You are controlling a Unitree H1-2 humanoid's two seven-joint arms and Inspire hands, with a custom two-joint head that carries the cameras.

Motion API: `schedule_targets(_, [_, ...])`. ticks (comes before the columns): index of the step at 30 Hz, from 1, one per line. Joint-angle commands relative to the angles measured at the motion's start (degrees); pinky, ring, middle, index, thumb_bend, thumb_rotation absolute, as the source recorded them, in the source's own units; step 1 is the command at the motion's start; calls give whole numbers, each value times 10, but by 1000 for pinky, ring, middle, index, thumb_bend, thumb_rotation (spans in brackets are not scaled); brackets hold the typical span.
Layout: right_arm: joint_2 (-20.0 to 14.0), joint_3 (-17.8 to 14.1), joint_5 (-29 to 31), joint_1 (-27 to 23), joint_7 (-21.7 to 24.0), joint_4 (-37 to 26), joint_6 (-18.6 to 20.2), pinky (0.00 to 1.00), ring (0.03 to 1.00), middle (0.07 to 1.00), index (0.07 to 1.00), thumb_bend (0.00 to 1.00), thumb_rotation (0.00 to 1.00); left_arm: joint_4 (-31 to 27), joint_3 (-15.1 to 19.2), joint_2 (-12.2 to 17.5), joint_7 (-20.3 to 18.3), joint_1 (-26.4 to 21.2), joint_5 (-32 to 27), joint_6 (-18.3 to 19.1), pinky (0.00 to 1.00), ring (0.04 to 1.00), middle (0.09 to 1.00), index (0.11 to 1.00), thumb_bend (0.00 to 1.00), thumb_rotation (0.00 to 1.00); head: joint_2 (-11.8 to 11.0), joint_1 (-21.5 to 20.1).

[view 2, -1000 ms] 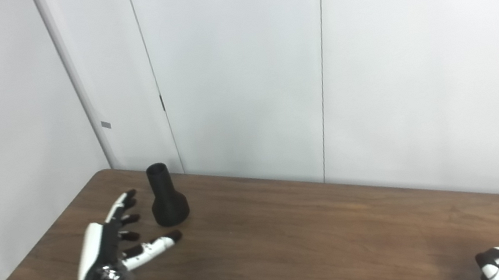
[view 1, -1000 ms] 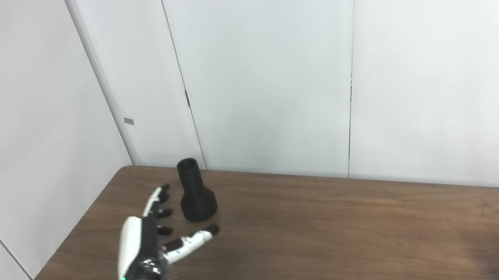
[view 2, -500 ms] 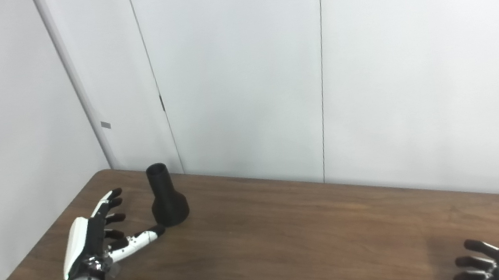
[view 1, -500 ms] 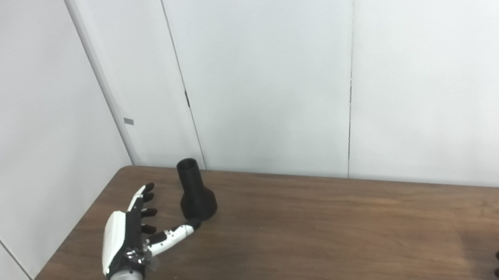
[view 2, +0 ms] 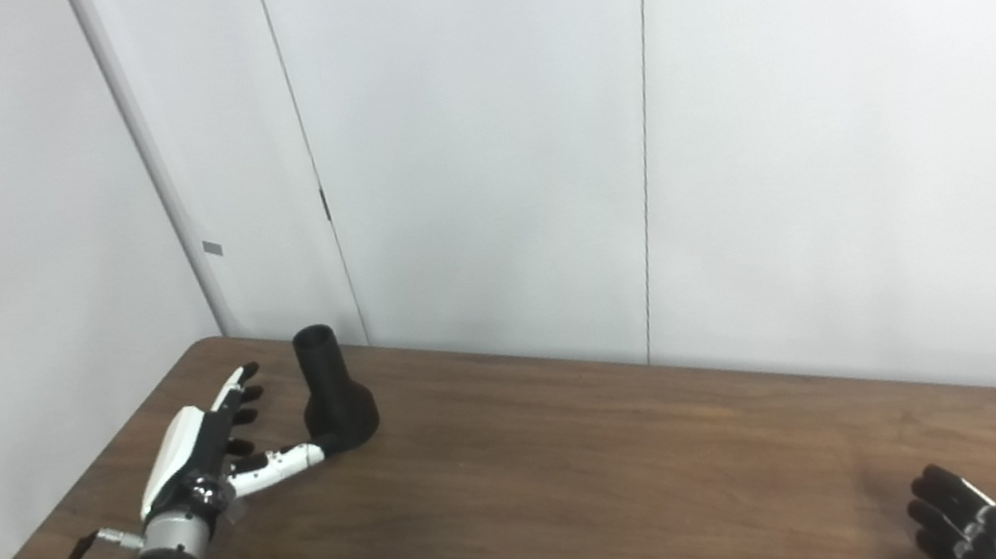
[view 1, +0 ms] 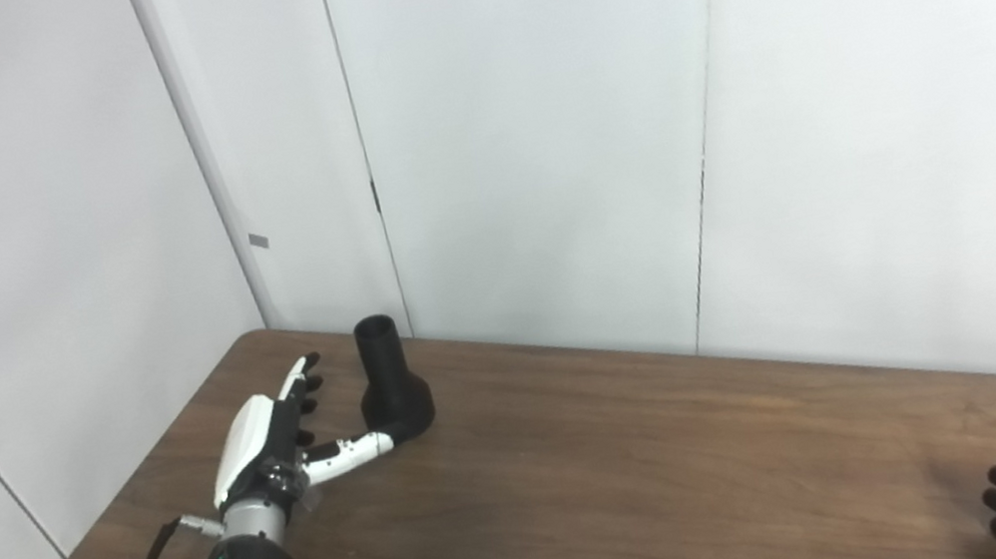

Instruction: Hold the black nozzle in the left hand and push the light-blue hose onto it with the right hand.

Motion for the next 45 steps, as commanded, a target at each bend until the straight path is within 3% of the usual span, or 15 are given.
schedule_targets(1, [-8, 0, 1, -8, 4, -22, 2, 937, 934, 915, 875, 321, 833, 1, -2, 19, 4, -35, 5, -11, 658, 837, 907, 972, 968, 390, 1, -1])
schedule_targets(7, [-6, -5, 11, -6, -3, -46, 35, 936, 949, 934, 915, 348, 817, 58, -15, 22, -12, -73, -11, -8, 645, 832, 919, 925, 994, 371, 5, -3])
schedule_targets(18, [-10, -10, 19, -2, -1, -73, 70, 849, 920, 893, 918, 306, 821, 115, -60, 33, -30, -122, 7, 21, 681, 905, 959, 967, 1000, 414, 10, -6])
schedule_targets(20, [-8, -12, 22, -1, -1, -74, 69, 834, 909, 880, 911, 297, 798, 126, -68, 35, -29, -132, 10, 22, 699, 915, 955, 957, 1000, 411, 10, -6])
schedule_targets(29, [-6, -7, 10, 2, -7, -86, 74, 824, 873, 855, 913, 256, 858, 177, -104, 41, -9, -163, 39, 5, 705, 911, 945, 898, 1000, 369, 14, -7])
schedule_targets(33, [-5, -9, 13, 1, -7, -86, 76, 812, 862, 847, 906, 261, 798, 184, -121, 46, -11, -170, 60, 16, 724, 907, 919, 862, 1000, 358, 15, -8])
schedule_targets(38, [-9, -6, 6, 2, -7, -87, 77, 820, 855, 847, 914, 251, 841, 193, -162, 62, -22, -181, 109, 36, 725, 889, 894, 819, 1000, 340, 18, -9])
schedule_targets(41, [-9, -6, 7, 2, -6, -88, 81, 825, 851, 840, 920, 247, 810, 201, -178, 67, -30, -186, 129, 45, 761, 880, 882, 808, 1000, 311, 20, -10])
schedule_targets(45, [-7, -9, 15, 2, -5, -86, 87, 827, 849, 837, 921, 239, 790, 205, -185, 70, -36, -187, 135, 47, 721, 853, 865, 789, 1000, 253, 21, -10])
